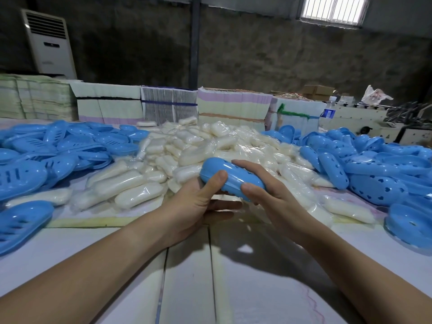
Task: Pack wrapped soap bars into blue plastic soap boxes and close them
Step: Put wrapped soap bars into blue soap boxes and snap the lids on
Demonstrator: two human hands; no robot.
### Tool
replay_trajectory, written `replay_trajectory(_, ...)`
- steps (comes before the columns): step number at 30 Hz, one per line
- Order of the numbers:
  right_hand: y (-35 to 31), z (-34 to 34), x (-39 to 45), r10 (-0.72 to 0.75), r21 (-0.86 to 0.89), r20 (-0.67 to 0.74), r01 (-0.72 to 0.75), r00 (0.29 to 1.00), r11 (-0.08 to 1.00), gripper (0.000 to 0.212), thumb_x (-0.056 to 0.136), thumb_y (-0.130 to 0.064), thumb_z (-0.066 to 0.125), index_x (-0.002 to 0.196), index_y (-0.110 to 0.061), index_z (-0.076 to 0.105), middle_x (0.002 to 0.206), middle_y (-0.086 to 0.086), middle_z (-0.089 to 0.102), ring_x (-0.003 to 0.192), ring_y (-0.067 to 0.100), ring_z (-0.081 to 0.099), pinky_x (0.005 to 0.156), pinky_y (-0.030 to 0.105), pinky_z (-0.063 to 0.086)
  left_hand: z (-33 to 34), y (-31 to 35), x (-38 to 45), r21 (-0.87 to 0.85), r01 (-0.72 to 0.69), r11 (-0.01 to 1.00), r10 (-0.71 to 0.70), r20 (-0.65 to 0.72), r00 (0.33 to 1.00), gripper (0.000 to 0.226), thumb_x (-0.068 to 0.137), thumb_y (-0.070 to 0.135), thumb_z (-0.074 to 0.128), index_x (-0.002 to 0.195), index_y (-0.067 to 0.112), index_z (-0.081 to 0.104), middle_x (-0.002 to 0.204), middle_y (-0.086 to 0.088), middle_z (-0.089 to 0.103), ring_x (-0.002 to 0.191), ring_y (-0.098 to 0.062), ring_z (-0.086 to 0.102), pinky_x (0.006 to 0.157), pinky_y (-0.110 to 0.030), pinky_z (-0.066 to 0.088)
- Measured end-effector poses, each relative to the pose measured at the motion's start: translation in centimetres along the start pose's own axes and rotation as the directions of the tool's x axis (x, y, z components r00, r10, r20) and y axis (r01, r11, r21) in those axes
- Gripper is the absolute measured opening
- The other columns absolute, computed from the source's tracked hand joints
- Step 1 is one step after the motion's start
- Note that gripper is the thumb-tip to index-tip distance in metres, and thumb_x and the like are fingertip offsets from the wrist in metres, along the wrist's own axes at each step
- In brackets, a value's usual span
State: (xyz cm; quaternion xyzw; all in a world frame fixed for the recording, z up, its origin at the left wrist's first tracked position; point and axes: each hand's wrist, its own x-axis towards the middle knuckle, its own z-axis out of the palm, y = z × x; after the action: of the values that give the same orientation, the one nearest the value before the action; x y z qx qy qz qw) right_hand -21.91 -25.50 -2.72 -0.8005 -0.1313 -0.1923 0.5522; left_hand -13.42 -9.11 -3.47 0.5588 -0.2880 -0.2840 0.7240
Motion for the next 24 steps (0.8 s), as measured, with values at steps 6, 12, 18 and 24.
replay_trajectory(6,0.1,-0.1,0.0,-0.008,-0.056,-0.002,0.008,1.000,0.998,0.041,0.088,-0.035,0.063,0.128,-0.040,0.055,0.115,-0.019,0.063,0.094,0.002,0.062,0.078,0.017,0.049,-0.1,-0.2,0.1,-0.017,-0.018,1.000,0.018,0.012,1.000,0.056,0.073,0.058,0.068,0.116,0.023,0.067,0.109,-0.003,0.078,0.095,-0.019,0.076,0.076,-0.025,0.061)
replay_trajectory(12,0.4,-0.5,-0.1,-0.080,-0.249,0.043,0.089,0.996,0.965,0.061,0.080,-0.013,0.072,0.135,-0.030,0.051,0.127,-0.013,0.059,0.114,0.015,0.059,0.094,0.029,0.050,-0.2,0.0,0.1,0.044,0.021,0.999,-0.024,0.078,0.997,0.050,0.077,0.053,0.070,0.116,0.022,0.066,0.103,0.002,0.078,0.085,-0.012,0.075,0.070,-0.023,0.060)
replay_trajectory(18,0.3,-0.6,0.0,-0.098,-0.215,0.024,0.101,0.995,0.971,0.056,0.079,-0.019,0.070,0.130,-0.036,0.054,0.120,-0.014,0.062,0.106,0.011,0.062,0.087,0.022,0.050,-0.4,0.0,0.1,0.039,-0.008,0.999,0.005,0.093,0.996,0.045,0.080,0.047,0.065,0.119,0.025,0.063,0.100,0.002,0.077,0.087,-0.014,0.075,0.069,-0.025,0.059)
replay_trajectory(24,0.1,-1.2,0.2,-0.074,-0.205,-0.082,0.055,0.994,0.977,0.047,0.077,-0.029,0.070,0.119,-0.040,0.055,0.105,-0.013,0.061,0.089,0.017,0.062,0.075,0.038,0.055,-1.9,0.6,0.0,0.438,-0.246,0.865,0.255,0.038,0.966,0.061,0.078,0.034,0.074,0.129,0.051,0.046,0.114,0.001,0.070,0.099,-0.019,0.073,0.083,-0.036,0.060)
